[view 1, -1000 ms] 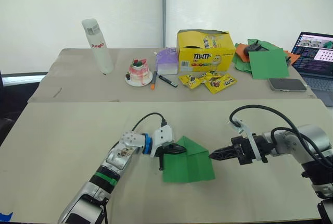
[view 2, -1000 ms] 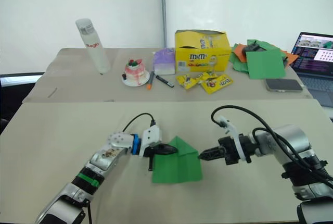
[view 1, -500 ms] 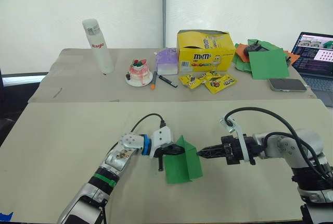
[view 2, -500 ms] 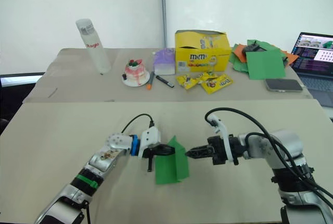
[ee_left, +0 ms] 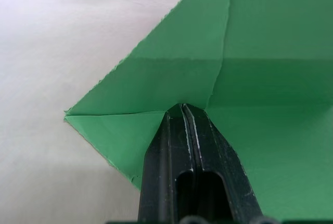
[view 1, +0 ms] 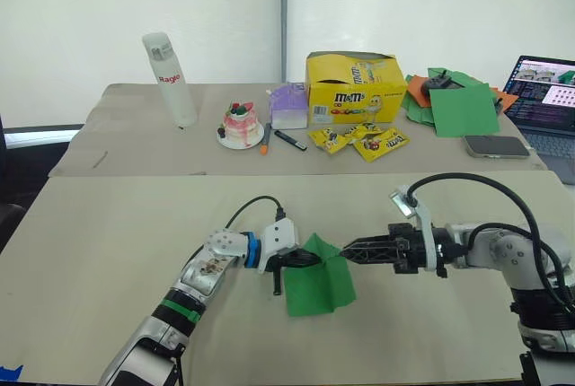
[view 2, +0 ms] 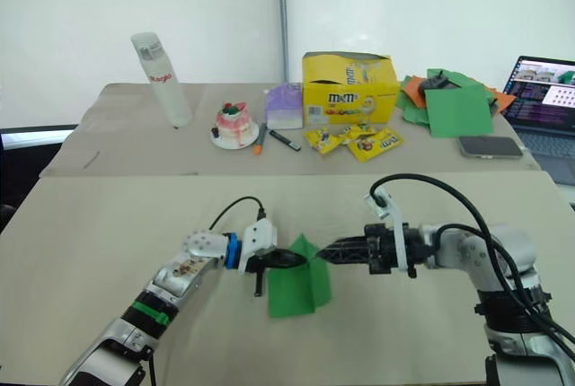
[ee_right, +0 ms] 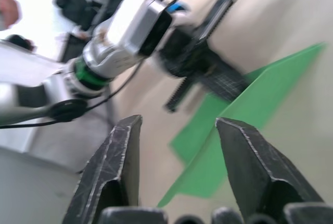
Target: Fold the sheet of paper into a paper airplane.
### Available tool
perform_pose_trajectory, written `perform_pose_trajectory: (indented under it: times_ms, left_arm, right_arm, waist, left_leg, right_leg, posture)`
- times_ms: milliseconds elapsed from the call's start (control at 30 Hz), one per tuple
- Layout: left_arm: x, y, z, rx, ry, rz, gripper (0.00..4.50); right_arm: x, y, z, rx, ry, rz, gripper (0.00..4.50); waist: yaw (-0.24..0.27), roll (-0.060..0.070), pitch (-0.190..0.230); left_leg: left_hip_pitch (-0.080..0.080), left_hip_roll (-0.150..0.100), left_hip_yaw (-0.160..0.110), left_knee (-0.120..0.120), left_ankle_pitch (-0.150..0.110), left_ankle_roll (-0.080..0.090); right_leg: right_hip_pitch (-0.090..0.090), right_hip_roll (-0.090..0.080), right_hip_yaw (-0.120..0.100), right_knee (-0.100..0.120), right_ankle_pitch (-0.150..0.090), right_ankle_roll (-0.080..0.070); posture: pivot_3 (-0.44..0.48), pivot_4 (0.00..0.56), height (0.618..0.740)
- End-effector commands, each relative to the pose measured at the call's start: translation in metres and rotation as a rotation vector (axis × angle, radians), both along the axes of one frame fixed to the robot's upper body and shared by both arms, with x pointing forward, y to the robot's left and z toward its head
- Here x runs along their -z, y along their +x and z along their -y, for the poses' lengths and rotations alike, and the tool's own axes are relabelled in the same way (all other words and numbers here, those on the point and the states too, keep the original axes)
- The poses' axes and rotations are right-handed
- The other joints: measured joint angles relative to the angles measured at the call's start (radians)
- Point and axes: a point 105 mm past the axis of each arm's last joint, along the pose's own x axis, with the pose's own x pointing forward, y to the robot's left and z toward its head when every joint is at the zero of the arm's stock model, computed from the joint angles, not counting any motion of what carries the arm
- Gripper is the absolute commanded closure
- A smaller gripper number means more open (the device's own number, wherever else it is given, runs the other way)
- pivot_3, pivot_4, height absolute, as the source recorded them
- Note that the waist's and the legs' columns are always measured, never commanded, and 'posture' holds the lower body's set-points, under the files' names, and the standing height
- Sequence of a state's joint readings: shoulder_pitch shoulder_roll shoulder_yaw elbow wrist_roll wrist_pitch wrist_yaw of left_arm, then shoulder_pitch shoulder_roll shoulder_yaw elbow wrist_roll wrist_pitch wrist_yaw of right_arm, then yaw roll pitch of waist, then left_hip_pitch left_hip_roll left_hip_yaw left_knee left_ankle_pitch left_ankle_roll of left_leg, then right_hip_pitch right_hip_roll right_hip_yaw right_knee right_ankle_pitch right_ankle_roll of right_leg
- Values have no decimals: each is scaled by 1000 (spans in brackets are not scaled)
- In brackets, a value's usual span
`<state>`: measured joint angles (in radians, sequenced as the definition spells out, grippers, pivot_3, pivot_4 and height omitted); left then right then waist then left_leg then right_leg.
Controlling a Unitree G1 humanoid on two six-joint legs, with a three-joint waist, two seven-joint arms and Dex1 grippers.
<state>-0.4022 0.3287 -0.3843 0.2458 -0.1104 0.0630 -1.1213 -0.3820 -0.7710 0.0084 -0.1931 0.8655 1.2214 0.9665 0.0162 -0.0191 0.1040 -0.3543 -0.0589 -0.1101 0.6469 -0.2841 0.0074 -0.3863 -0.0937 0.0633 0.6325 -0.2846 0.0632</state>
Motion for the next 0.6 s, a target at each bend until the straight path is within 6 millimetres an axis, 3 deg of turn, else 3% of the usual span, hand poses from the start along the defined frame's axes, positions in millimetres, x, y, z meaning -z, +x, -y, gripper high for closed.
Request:
perform_pose_trajectory:
  times_ms: [33,133,233,400,467,600]
  left_arm:
    - [11,-3,-4,-2,43,-32,4500]
    - [10,-2,-5,-4,44,-28,4500]
    - [8,0,-6,-6,43,-24,4500]
    - [6,2,-6,-4,42,-21,4500]
    - [6,3,-5,-3,43,-19,4500]
    - [4,6,-6,-6,43,-18,4500]
  right_arm:
    - [-17,20,20,-33,-151,318,1951]
    - [-21,38,38,-84,-376,558,1951]
    - [-11,36,46,-200,-546,654,2783]
    - [25,15,43,-368,-623,655,4472]
    - [35,10,35,-382,-587,652,4472]
    - [35,-1,12,-367,-407,609,4472]
  waist:
    - [0,0,0]
    - [-6,1,0]
    - [-5,1,0]
    - [-4,0,0]
    - [-4,0,0]
    - [-4,0,0]
  left_leg:
    - [0,0,0,0,0,0]
    - [1,0,1,0,0,0]
    - [1,1,2,0,0,0]
    - [1,2,2,0,0,0]
    - [1,1,2,0,0,0]
    - [1,2,2,0,0,0]
  right_leg:
    - [0,0,0,0,0,0]
    - [0,1,0,0,0,0]
    - [0,2,0,0,0,0]
    - [0,2,0,0,0,0]
    - [0,1,0,0,0,0]
    - [0,2,0,0,0,0]
  posture:
    - [0,150,740]
    - [0,150,740]
    - [0,150,740]
    - [0,150,740]
    - [0,150,740]
    - [0,150,740]
